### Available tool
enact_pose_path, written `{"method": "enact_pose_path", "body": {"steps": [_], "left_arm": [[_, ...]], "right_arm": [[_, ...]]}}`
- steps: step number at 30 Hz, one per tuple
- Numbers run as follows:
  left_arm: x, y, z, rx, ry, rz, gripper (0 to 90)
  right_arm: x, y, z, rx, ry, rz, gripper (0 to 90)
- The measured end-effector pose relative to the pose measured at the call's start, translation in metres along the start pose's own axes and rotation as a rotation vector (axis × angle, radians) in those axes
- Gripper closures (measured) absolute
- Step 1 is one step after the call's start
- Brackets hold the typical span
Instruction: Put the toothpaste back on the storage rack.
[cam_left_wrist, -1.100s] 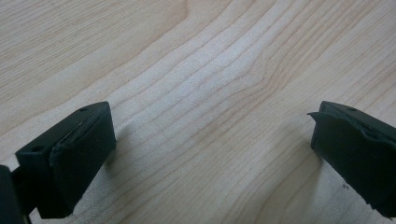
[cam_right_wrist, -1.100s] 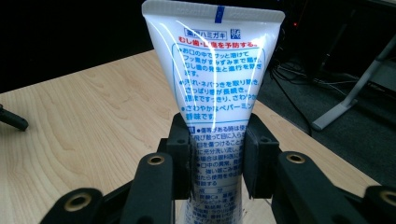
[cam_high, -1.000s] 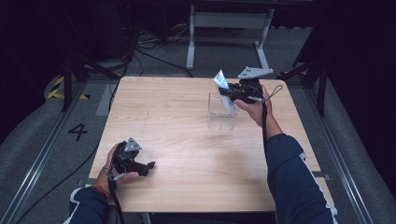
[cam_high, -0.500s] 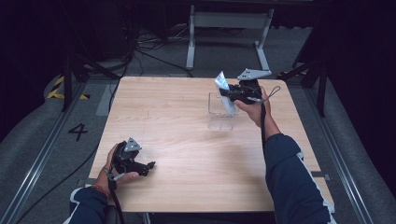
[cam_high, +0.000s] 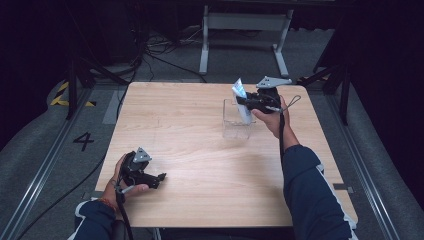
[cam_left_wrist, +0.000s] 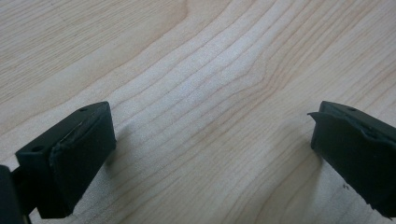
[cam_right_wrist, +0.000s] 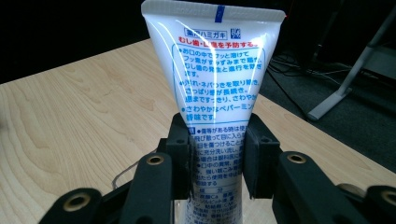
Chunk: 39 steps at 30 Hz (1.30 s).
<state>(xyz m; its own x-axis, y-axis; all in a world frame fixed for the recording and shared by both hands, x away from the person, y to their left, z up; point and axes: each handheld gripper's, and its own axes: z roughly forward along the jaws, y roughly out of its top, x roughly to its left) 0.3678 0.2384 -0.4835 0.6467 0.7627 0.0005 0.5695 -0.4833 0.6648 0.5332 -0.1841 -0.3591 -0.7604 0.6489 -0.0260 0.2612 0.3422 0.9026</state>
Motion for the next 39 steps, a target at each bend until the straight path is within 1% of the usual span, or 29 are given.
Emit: {"method": "enact_pose_path", "body": {"steps": [6,9,12,17,20,28,34,36,39], "left_arm": [[0.000,0.000,0.000,0.000,0.000,0.000,0.3],[0.000,0.000,0.000,0.000,0.000,0.000,0.3],[0.000,0.000,0.000,-0.002,0.000,-0.003,0.2],[0.000,0.000,0.000,0.000,0.000,-0.001,0.3],[0.000,0.000,0.000,0.000,0.000,0.000,0.2],[0.000,0.000,0.000,0.000,0.000,0.000,0.3],[0.000,0.000,0.000,0.000,0.000,0.000,0.3],[0.000,0.000,0.000,0.000,0.000,0.000,0.3],[0.000,0.000,0.000,0.000,0.000,0.000,0.3]], "right_arm": [[-0.002,-0.005,-0.001,0.002,-0.007,0.002,68.4],[-0.003,-0.008,-0.002,-0.005,-0.003,0.009,68.3],[-0.003,-0.010,-0.003,-0.004,0.000,0.001,68.1],[0.001,-0.014,-0.001,0.017,0.015,-0.014,67.8],[0.002,-0.017,-0.001,0.027,0.015,-0.020,67.7],[0.001,-0.021,-0.002,0.037,0.016,-0.015,67.3],[0.002,-0.025,-0.004,0.069,0.012,-0.026,66.8],[0.001,-0.027,-0.005,0.068,0.015,-0.013,66.7],[0.000,-0.029,-0.004,0.083,0.015,-0.014,66.4]]}}
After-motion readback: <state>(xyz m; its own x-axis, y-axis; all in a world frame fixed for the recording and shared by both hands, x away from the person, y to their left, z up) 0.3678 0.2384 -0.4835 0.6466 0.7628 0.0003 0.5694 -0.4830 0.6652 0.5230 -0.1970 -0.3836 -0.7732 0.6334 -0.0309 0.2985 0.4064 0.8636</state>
